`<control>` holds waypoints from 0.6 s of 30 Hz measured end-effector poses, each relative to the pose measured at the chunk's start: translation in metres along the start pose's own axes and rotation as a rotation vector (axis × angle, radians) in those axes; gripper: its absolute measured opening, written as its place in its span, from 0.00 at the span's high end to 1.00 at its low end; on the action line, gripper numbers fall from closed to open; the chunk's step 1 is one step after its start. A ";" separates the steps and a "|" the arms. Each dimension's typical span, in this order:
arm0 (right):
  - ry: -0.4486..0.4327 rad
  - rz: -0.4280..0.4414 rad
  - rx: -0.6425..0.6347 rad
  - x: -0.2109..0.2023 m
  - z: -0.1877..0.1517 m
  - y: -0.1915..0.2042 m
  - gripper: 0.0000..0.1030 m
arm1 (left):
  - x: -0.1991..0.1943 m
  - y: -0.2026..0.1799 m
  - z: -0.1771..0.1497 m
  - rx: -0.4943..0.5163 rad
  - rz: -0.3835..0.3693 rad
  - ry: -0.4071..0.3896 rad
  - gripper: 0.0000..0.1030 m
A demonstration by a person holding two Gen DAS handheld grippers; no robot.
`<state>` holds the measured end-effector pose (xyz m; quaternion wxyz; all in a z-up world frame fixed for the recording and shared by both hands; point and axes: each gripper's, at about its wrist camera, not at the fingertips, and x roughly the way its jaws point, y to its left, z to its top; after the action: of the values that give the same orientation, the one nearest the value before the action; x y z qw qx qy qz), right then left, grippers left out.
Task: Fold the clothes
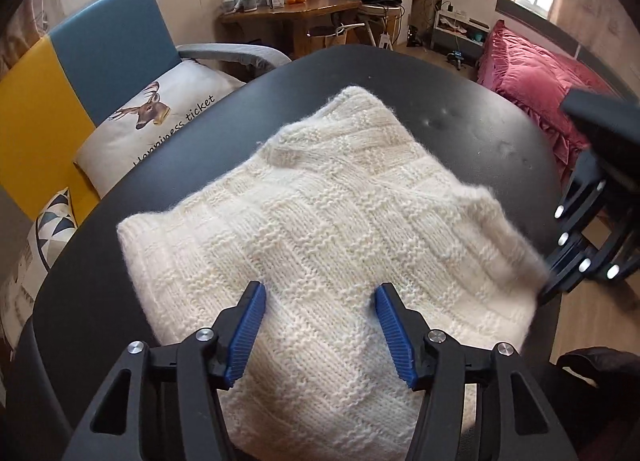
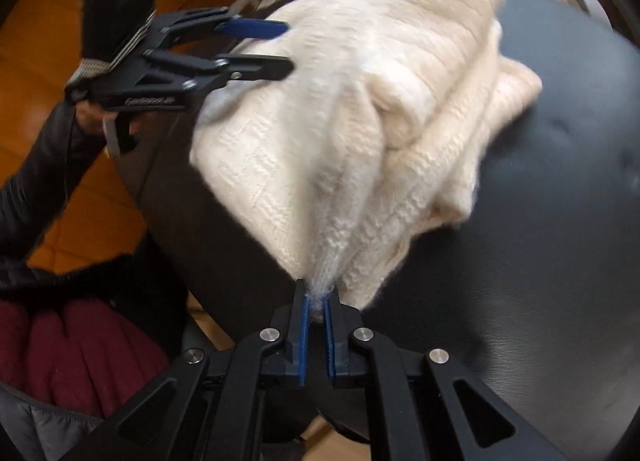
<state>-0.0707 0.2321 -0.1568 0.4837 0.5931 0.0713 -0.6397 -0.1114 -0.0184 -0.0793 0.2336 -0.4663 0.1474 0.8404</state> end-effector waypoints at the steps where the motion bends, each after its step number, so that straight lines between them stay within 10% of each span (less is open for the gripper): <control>1: -0.016 -0.004 0.007 0.000 -0.001 -0.002 0.95 | -0.002 -0.001 0.001 0.002 0.006 -0.006 0.43; 9: -0.177 -0.104 -0.054 -0.048 0.007 0.008 0.70 | 0.000 -0.003 0.015 -0.042 -0.030 -0.052 0.43; 18: -0.216 0.100 0.085 -0.029 0.025 -0.028 0.59 | -0.003 0.007 0.010 -0.110 -0.078 -0.066 0.41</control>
<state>-0.1126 0.2458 -0.1394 0.4946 0.5433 -0.0381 -0.6773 -0.1213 -0.0205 -0.0717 0.2451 -0.4559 0.0750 0.8523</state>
